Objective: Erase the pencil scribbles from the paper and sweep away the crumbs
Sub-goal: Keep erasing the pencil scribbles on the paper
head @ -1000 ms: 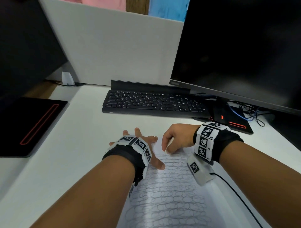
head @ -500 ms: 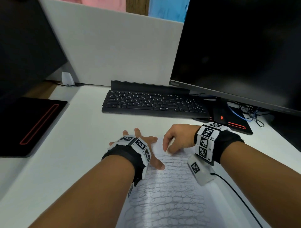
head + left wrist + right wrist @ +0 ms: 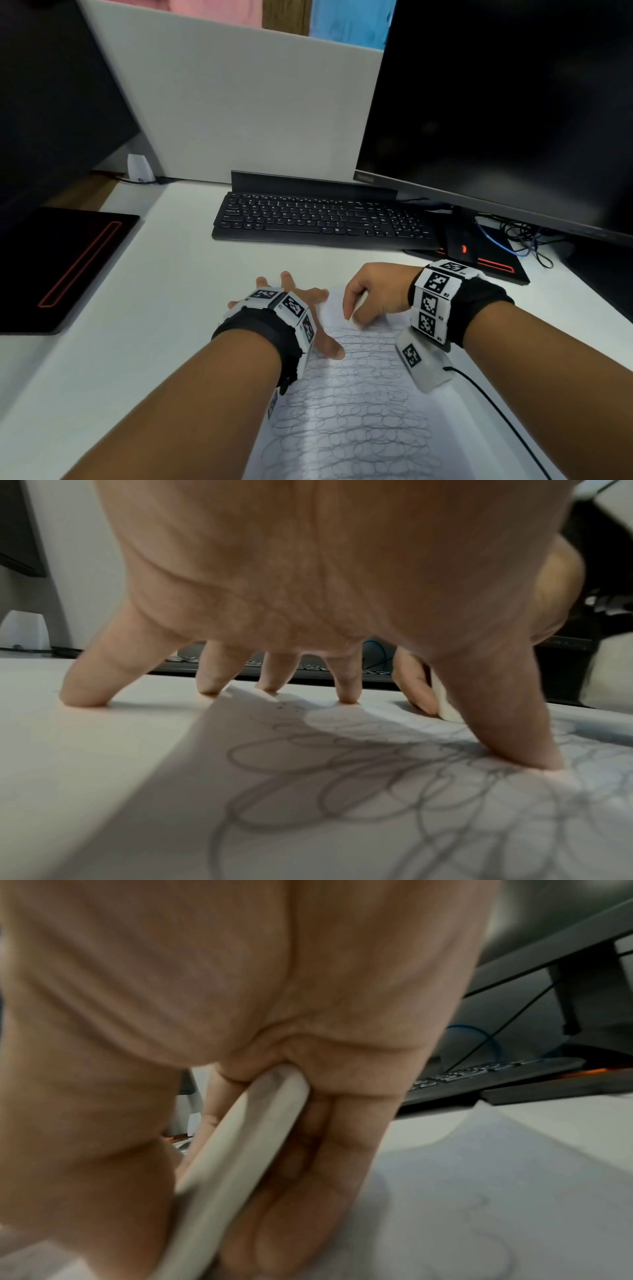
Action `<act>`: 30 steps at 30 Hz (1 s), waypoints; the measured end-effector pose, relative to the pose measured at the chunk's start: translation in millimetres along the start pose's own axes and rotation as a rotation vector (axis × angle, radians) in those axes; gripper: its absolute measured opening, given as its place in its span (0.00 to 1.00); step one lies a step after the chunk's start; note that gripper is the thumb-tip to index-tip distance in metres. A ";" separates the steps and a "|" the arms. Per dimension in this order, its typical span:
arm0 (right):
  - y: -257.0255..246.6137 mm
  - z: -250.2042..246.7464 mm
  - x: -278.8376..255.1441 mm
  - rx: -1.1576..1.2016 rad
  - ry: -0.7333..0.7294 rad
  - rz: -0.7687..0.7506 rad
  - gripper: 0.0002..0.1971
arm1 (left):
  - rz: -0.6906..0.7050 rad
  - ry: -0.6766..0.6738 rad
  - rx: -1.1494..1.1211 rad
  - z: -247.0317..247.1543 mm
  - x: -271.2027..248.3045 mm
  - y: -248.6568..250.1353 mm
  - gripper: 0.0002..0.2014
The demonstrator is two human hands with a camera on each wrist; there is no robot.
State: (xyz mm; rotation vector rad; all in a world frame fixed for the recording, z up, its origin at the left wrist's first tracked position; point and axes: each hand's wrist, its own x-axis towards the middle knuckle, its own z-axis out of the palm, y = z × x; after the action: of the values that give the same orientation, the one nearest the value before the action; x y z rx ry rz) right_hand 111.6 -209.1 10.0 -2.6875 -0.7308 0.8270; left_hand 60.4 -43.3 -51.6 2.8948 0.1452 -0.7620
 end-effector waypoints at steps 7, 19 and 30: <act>3.6 0.7 0.5 -0.002 0.035 -0.010 0.07 | 0.003 0.004 0.006 -1.0 -2.1 1.3 0.60; 10.7 -1.8 0.9 -0.001 0.108 0.004 0.06 | -0.001 -0.002 0.016 -4.1 -3.5 2.8 0.58; 3.7 -4.4 1.1 -0.034 0.100 0.038 0.07 | 0.102 0.130 0.236 -7.5 -14.5 34.2 0.47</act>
State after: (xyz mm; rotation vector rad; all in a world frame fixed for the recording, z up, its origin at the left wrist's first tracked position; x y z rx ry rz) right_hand 116.4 -212.0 11.7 -2.7575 -0.6791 0.6888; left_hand 55.9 -76.6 -34.1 3.1454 -0.0846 -0.6107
